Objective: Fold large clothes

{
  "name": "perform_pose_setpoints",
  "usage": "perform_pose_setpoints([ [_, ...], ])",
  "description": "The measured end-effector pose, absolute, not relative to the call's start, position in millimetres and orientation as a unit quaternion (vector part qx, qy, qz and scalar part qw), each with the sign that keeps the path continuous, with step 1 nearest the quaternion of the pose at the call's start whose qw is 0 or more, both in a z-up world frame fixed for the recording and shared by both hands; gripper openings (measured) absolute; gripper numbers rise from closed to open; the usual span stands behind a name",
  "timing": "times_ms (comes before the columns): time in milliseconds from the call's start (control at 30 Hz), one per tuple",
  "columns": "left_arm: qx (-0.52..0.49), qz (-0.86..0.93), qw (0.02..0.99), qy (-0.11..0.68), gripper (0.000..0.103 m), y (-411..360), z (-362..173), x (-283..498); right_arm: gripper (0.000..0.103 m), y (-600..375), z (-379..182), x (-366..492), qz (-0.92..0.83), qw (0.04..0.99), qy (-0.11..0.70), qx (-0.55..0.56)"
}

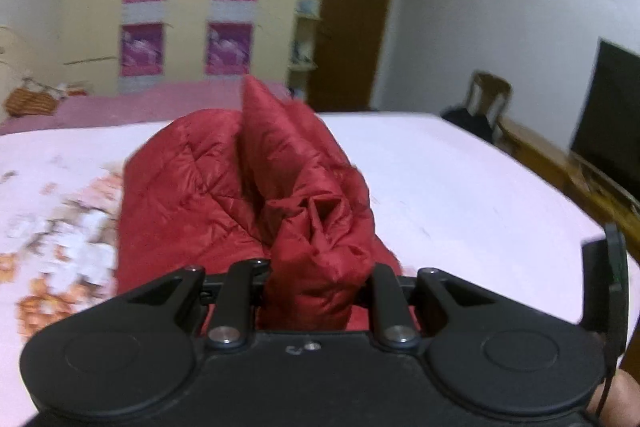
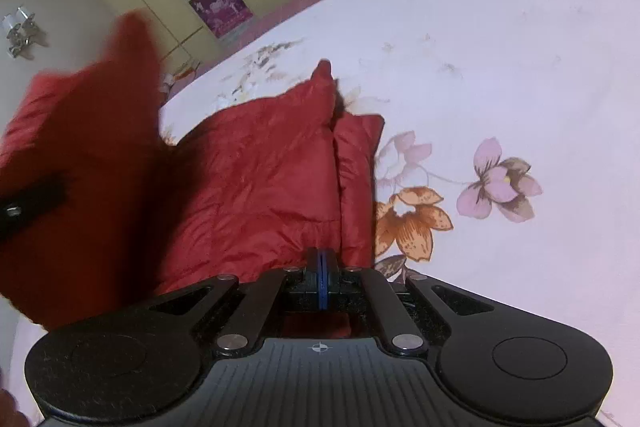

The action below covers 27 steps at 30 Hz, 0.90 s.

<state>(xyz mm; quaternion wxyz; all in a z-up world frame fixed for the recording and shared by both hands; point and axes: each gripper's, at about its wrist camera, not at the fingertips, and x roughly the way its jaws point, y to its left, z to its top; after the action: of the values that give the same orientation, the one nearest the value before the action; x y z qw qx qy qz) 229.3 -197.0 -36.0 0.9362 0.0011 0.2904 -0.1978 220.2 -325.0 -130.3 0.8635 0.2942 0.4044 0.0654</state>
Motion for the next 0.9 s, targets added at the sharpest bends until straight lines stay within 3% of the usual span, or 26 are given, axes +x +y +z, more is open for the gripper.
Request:
perform_pose_setpoints([
  [167,0.044,-0.219,0.912,0.344,0.018,-232,-70,240,0.000,-335,-140,225,0.082,0.848,0.411,0.325],
  [267,0.068,-0.228,0.901,0.364,0.028,-241,-81,246,0.000,-346,-141,223,0.092,0.840,0.406,0.349],
  [400,0.031,-0.288,0.879,0.378,0.079,-238,-85,245,0.000,-371,-143,215,0.083,0.821,0.388,0.411],
  [433,0.024,-0.293,0.877,0.380,0.081,-236,-85,244,0.000,-378,-142,214,0.075,0.821,0.385,0.416],
  [467,0.019,-0.302,0.872,0.384,0.082,-233,-86,243,0.015,-384,-140,212,0.062,0.823,0.381,0.417],
  [500,0.015,-0.311,0.868,0.386,0.082,-228,-83,242,0.039,-391,-136,209,0.054,0.826,0.374,0.419],
  [533,0.004,-0.317,0.868,0.383,0.077,-220,-76,240,0.080,-398,-131,204,0.047,0.835,0.352,0.420],
  [600,-0.022,-0.316,0.871,0.375,0.073,-201,-59,238,0.081,-409,-115,200,0.057,0.847,0.327,0.416],
  [633,-0.037,-0.315,0.875,0.365,0.072,-187,-49,237,0.078,-411,-110,203,0.061,0.849,0.323,0.413],
  [667,-0.052,-0.305,0.885,0.349,0.072,-172,-41,235,0.066,-412,-102,206,0.069,0.853,0.317,0.408],
  [733,-0.072,-0.282,0.900,0.325,0.067,-143,-31,241,0.058,-410,-88,216,0.087,0.862,0.303,0.397],
  [800,-0.076,-0.234,0.919,0.308,0.063,-114,-32,262,0.058,-401,-74,233,0.103,0.874,0.296,0.372],
  [833,-0.082,-0.210,0.924,0.309,0.056,-102,-37,274,0.058,-394,-67,243,0.109,0.879,0.297,0.356],
  [900,-0.110,-0.176,0.925,0.317,0.055,-75,-50,302,0.058,-379,-55,265,0.122,0.886,0.306,0.328],
])
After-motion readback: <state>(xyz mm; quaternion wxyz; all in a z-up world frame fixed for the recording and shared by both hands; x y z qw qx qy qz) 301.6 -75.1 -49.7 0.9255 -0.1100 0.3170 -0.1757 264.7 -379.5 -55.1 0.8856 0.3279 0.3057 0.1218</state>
